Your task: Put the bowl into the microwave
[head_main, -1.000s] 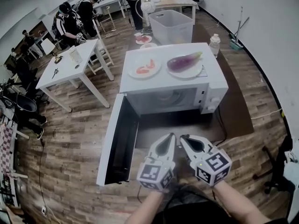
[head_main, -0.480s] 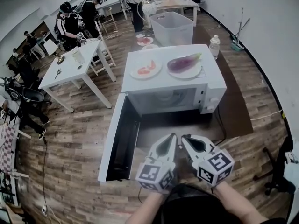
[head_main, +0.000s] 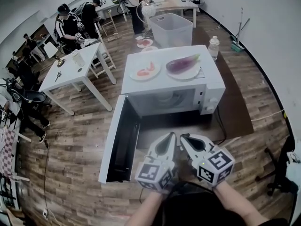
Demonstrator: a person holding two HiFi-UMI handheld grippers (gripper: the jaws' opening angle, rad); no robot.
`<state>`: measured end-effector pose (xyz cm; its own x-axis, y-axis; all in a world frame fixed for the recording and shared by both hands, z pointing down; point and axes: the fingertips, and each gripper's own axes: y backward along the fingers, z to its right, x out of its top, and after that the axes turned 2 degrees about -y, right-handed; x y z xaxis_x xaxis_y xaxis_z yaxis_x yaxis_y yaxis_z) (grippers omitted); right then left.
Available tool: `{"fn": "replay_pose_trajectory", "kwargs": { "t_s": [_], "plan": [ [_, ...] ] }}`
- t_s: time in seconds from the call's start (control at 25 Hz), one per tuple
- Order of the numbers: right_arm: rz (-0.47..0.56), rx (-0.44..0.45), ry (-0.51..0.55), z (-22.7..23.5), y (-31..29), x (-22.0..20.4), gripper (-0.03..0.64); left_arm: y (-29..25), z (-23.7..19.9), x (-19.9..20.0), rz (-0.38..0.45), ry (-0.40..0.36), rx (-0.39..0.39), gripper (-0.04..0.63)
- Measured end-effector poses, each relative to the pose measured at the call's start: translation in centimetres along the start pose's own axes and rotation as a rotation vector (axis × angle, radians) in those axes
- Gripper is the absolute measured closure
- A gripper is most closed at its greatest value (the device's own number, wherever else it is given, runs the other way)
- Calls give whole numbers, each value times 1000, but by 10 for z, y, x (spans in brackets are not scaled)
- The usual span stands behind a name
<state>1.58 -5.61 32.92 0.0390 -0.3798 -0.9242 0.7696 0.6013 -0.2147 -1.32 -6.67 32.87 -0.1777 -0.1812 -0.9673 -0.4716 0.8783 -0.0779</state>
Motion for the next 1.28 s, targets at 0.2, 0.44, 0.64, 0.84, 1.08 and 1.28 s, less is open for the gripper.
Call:
{"fn": "replay_pose_trajectory", "kwargs": {
  "t_s": [0.2,0.44,0.64,0.84,1.08,1.28],
  "plan": [
    [7,-4,2,2,-2,4,617,-2,-3,2,7,-3,-1,594],
    [2,-4,2,0,-3,4,617,-1,-5,2,-2,14,7,594],
    [2,-7,-2,3,-3,1,617,-2,-8,-4,-12,15,12,594],
    [4,-9,-11,3,-4,-1,617,-1,-9,-4,-14,14,7,594],
    [-2,-10,-12,2,-7,-4,617,1,-11,-4,-16,29,6,594],
    [-4,-14,-10,2,-9,-4,617,1,-14,-7,-21,24,8,594]
  ]
}}
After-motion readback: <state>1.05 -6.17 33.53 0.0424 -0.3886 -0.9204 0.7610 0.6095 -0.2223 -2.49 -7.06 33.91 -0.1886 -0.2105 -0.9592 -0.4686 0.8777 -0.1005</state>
